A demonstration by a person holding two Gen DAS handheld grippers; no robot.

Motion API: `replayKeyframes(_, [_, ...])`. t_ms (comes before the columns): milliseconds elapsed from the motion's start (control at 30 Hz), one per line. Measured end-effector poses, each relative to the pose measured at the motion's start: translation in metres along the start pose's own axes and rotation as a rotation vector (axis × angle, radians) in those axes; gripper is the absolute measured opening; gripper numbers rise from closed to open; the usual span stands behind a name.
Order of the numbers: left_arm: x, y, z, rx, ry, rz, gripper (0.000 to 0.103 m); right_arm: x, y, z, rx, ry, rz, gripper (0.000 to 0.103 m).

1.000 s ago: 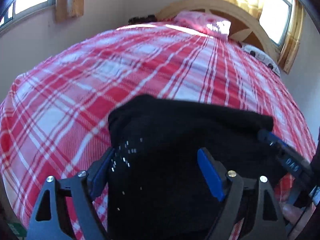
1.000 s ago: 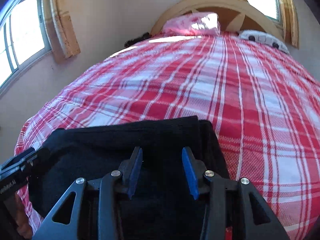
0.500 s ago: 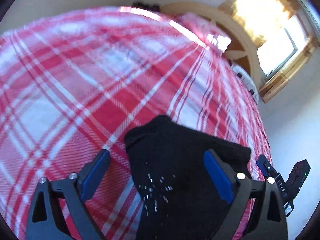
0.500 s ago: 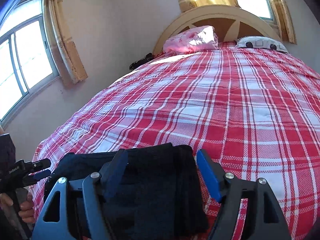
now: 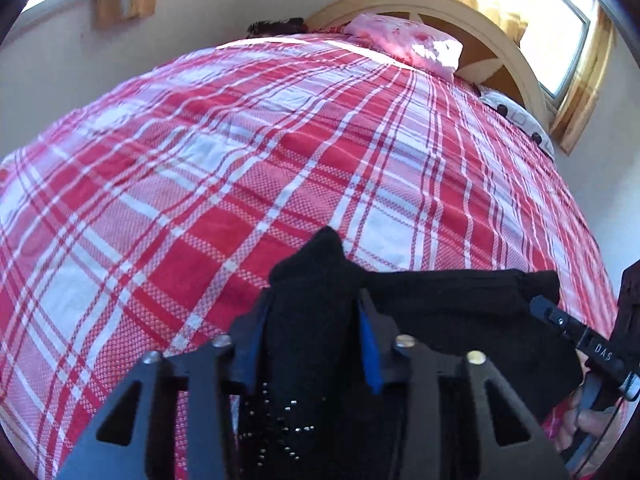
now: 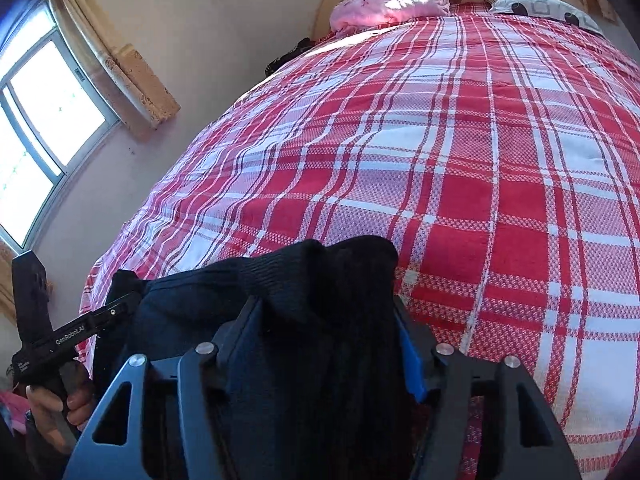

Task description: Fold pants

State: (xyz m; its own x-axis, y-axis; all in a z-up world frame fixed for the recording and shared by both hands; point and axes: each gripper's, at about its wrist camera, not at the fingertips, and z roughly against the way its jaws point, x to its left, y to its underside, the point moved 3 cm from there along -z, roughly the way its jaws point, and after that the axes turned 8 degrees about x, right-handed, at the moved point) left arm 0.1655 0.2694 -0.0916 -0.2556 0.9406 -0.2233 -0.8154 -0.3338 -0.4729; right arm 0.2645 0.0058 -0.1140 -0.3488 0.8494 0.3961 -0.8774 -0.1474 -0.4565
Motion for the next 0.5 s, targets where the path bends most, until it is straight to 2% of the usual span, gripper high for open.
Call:
replayKeyframes(67, [-0.005, -0.001, 0.002, -0.026, -0.024, -0.040, 0.029, 0.002, 0.001, 0.002, -0.010, 0.001, 0.009, 0.048])
replayKeyframes(100, [-0.008, -0.002, 0.004, -0.039, -0.036, -0.059, 0.028, 0.004, 0.001, 0.004, -0.018, 0.006, 0.012, 0.046])
replayKeyframes(167, [-0.013, -0.004, 0.008, -0.063, -0.056, -0.087, 0.027, 0.009, 0.000, 0.010, -0.045, 0.016, 0.027, 0.034])
replayKeyframes(367, [-0.019, -0.018, 0.022, -0.130, -0.085, -0.103, 0.026, 0.024, -0.001, 0.023, -0.127, 0.049, 0.062, 0.030])
replayKeyframes(500, [-0.026, -0.033, 0.029, -0.202, -0.152, -0.142, 0.026, 0.027, -0.009, 0.031, -0.191, 0.011, 0.044, 0.030])
